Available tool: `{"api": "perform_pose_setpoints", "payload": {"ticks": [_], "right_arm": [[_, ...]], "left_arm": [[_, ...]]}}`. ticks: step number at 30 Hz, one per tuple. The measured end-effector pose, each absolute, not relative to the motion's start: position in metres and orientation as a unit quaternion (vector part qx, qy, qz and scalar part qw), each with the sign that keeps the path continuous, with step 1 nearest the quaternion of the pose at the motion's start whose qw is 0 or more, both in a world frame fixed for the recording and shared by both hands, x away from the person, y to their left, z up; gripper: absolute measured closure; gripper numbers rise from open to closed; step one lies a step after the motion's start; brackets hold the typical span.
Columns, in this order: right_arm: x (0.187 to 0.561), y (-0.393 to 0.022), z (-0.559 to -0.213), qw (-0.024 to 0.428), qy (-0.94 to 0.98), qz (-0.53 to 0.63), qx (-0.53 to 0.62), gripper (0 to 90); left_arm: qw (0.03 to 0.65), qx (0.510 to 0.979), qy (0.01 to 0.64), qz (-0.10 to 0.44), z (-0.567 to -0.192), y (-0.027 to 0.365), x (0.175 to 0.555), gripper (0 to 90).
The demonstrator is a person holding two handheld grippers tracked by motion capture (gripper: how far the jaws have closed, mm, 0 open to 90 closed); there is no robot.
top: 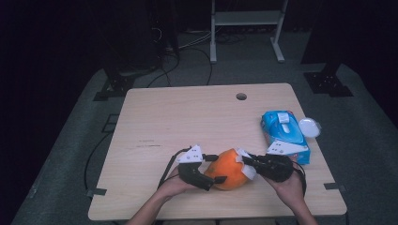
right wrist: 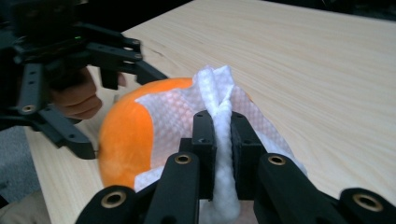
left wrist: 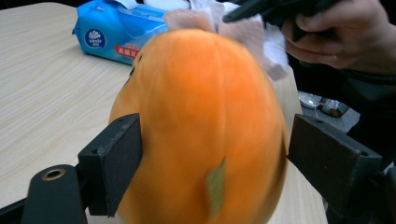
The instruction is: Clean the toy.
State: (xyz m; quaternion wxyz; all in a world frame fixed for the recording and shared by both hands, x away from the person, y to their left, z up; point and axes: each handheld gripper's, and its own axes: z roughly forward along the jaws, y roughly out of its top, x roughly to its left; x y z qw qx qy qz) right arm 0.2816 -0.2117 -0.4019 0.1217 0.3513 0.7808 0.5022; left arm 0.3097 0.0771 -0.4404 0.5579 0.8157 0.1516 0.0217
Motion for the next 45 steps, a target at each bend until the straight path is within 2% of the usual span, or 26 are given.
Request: {"api": "perform_pose_setpoints", "payload": {"ticks": [2, 4, 12, 15, 20, 27, 32, 35, 39, 43, 45], "right_arm": [[0.283, -0.215, -0.403, 0.115, 0.776, 0.504, 0.360, 81.8], [0.281, -0.214, -0.400, 0.116, 0.776, 0.507, 0.356, 81.9], [0.265, -0.188, -0.382, 0.123, 0.790, 0.522, 0.297, 81.8], [0.271, -0.196, -0.388, 0.122, 0.786, 0.520, 0.311, 81.8], [0.280, -0.219, -0.395, 0.123, 0.763, 0.523, 0.358, 81.9], [0.261, -0.196, -0.376, 0.125, 0.771, 0.548, 0.301, 82.1], [0.269, -0.200, -0.386, 0.139, 0.777, 0.523, 0.322, 82.1], [0.277, -0.205, -0.399, 0.117, 0.772, 0.519, 0.348, 82.1], [0.267, -0.192, -0.386, 0.105, 0.773, 0.544, 0.310, 82.1], [0.267, -0.184, -0.391, 0.116, 0.790, 0.520, 0.302, 82.0], [0.272, -0.187, -0.401, 0.110, 0.794, 0.510, 0.313, 82.0]], "left_arm": [[0.542, 0.822, 0.175, 0.019, -0.444, 0.074, 0.313, 10.6], [0.542, 0.823, 0.169, 0.016, -0.447, 0.073, 0.313, 11.4], [0.541, 0.831, 0.113, 0.064, -0.444, 0.066, 0.297, 37.3], [0.546, 0.828, 0.116, 0.063, -0.443, 0.068, 0.298, 42.0], [0.558, 0.819, 0.128, 0.048, -0.438, 0.069, 0.299, 43.3], [0.569, 0.810, 0.134, 0.047, -0.427, 0.075, 0.298, 43.7], [0.582, 0.799, 0.145, 0.037, -0.422, 0.081, 0.300, 44.2], [0.578, 0.803, 0.140, 0.044, -0.421, 0.080, 0.299, 44.6], [0.570, 0.808, 0.143, 0.040, -0.427, 0.077, 0.301, 44.3], [0.568, 0.810, 0.141, 0.045, -0.429, 0.076, 0.300, 41.8], [0.564, 0.813, 0.139, 0.048, -0.433, 0.076, 0.301, 36.6]]}}
